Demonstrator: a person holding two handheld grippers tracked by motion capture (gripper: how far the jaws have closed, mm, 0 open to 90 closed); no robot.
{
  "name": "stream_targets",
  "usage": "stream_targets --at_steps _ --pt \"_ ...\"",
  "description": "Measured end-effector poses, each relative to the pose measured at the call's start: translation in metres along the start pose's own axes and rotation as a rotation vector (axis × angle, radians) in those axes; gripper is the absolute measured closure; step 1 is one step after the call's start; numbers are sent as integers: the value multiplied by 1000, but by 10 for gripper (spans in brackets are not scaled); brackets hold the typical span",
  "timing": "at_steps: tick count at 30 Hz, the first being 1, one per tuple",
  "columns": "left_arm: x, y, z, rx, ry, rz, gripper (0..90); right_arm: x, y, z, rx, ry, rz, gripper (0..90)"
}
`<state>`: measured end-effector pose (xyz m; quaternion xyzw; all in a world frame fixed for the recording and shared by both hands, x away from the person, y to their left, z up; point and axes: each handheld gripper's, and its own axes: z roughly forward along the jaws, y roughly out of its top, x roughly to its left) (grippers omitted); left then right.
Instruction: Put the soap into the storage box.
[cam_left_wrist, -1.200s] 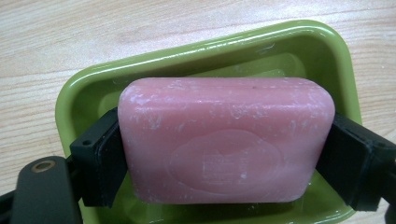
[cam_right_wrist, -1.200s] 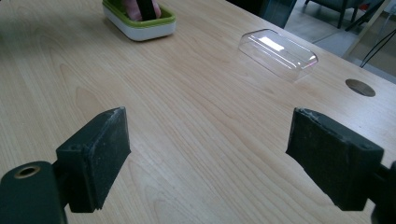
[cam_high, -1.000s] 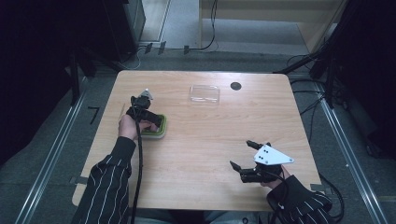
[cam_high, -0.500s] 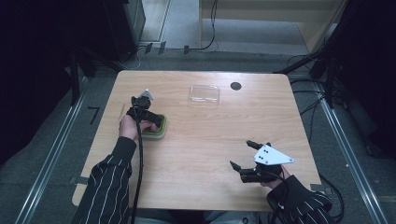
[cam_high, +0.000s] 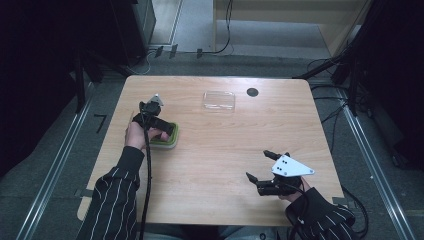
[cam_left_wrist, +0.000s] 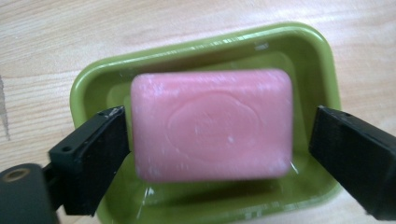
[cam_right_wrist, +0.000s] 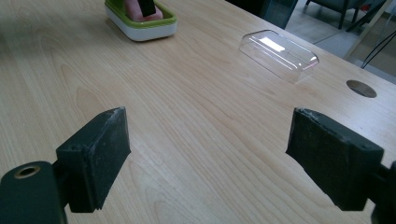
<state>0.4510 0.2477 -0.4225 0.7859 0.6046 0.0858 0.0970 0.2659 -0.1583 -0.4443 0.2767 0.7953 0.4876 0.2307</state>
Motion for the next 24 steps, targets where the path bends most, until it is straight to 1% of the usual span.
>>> stream_targets --at_steps 3,5,8,12,13,16,17,19,24 --pt "-4 -3 -7 -1 -2 29 38 0 0 1 -3 3 -2 138" --pt "-4 -4 -9 1 -7 35 35 0 1 1 1 4 -4 138" --pt "-3 -6 -13 2 -17 33 35 1 1 1 -4 4 -6 138" --pt "-2 -10 -17 7 -15 40 35 1 1 0 -2 4 -7 138" --pt "-2 -14 -20 5 -20 46 35 1 1 0 -4 4 -8 138" --pt "-4 -18 -24 11 -16 58 35 1 1 0 -2 2 -7 138" --pt "-4 -18 -24 11 -16 58 35 1 1 0 -2 2 -7 138" --pt "-6 -23 -26 18 -14 74 35 1 1 -1 -2 0 -5 138" --pt "-10 -33 -28 31 -6 90 34 1 1 -1 -4 0 -7 138"
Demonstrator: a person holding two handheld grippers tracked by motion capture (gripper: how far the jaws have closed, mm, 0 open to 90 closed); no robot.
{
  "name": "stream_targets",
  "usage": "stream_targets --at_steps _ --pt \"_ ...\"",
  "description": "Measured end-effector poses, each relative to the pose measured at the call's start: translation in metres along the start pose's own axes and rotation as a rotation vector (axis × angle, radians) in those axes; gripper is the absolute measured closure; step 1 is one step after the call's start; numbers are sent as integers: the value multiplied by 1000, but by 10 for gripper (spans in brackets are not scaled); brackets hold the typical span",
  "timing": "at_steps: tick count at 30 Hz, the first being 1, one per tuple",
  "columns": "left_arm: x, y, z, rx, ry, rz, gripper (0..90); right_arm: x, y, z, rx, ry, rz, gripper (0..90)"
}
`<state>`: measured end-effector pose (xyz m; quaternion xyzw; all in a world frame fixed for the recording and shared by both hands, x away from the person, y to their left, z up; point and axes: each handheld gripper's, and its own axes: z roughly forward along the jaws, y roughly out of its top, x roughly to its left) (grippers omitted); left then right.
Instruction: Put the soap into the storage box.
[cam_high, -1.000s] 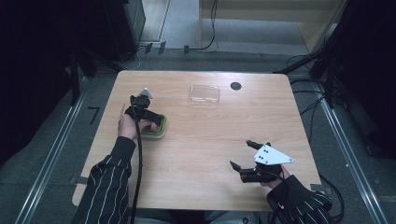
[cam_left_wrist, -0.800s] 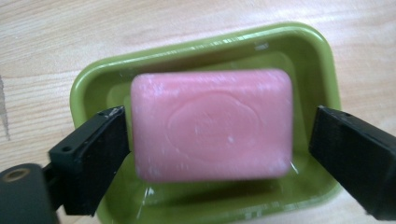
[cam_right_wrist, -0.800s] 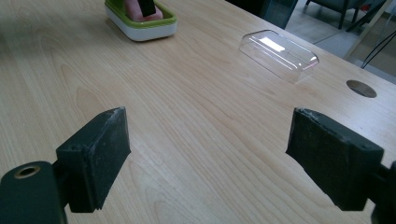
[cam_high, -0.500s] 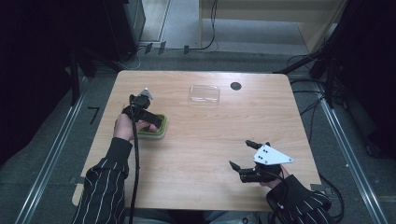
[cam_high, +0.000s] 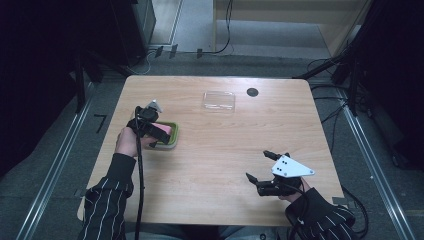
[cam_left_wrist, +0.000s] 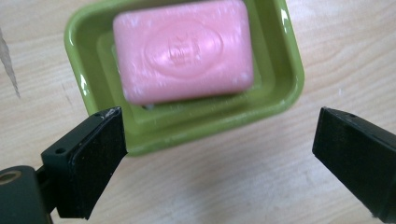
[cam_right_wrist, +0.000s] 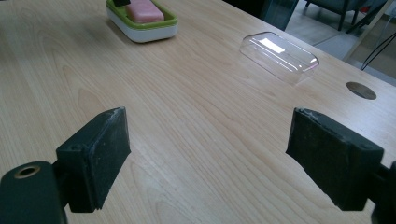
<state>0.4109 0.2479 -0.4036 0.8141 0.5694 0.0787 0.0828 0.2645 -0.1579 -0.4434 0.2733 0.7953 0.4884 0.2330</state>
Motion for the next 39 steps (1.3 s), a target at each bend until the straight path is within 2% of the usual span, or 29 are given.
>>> stream_targets --at_steps 18,19,39 --pt "-7 -28 -1 41 -2 33 21 0 0 0 2 0 -1 138" --pt "-9 -31 0 55 0 42 21 0 0 0 2 0 0 138" --pt "-25 -62 7 100 8 71 19 0 0 -1 -1 2 0 138"
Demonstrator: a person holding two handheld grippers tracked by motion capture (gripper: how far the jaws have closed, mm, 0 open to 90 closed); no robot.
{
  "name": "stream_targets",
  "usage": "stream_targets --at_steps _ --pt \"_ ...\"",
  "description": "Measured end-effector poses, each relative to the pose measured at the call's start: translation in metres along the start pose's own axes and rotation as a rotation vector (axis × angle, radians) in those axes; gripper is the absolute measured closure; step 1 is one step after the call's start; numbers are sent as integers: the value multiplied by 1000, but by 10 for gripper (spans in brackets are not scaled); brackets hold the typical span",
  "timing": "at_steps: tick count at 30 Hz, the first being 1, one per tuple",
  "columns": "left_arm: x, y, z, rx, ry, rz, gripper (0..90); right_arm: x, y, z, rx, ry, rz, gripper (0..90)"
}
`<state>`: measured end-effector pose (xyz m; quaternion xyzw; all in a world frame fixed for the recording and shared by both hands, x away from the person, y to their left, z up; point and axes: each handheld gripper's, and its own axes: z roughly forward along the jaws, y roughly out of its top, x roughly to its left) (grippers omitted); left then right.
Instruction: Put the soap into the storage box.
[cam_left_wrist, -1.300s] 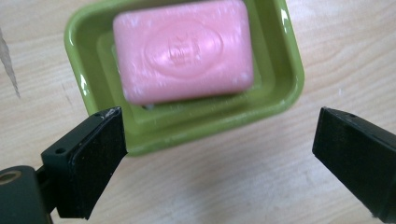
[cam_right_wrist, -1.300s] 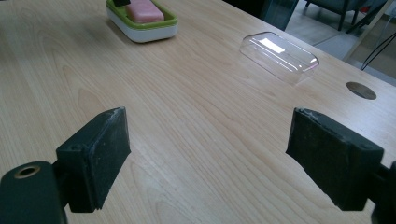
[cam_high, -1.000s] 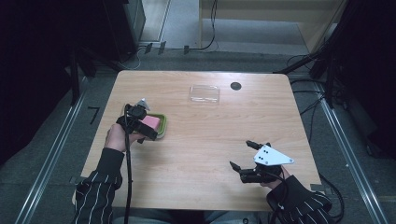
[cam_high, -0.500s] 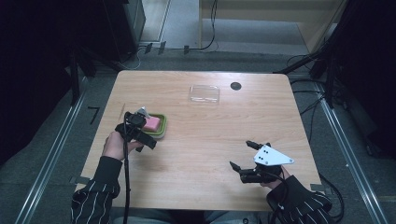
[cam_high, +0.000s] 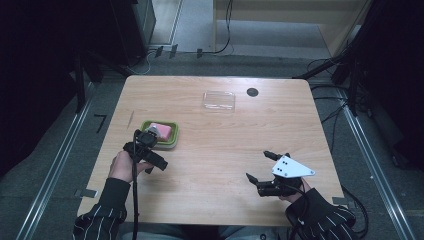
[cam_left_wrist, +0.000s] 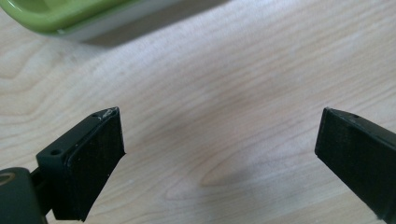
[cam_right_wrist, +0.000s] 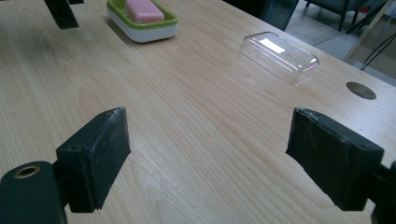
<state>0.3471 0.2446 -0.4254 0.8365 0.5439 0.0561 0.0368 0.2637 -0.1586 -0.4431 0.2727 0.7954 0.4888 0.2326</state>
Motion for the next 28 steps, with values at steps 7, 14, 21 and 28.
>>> stream_targets --at_steps 7,14,21,28 --pt "-8 -9 5 25 2 29 19 0 0 0 -1 0 0 138" --pt "-14 -17 9 34 -6 40 19 0 0 -1 -1 -1 4 138" --pt "-18 -25 15 57 -3 53 19 0 -1 -1 -1 -2 2 138" --pt "-21 -25 15 53 3 66 19 0 -1 -1 -1 -1 0 138"
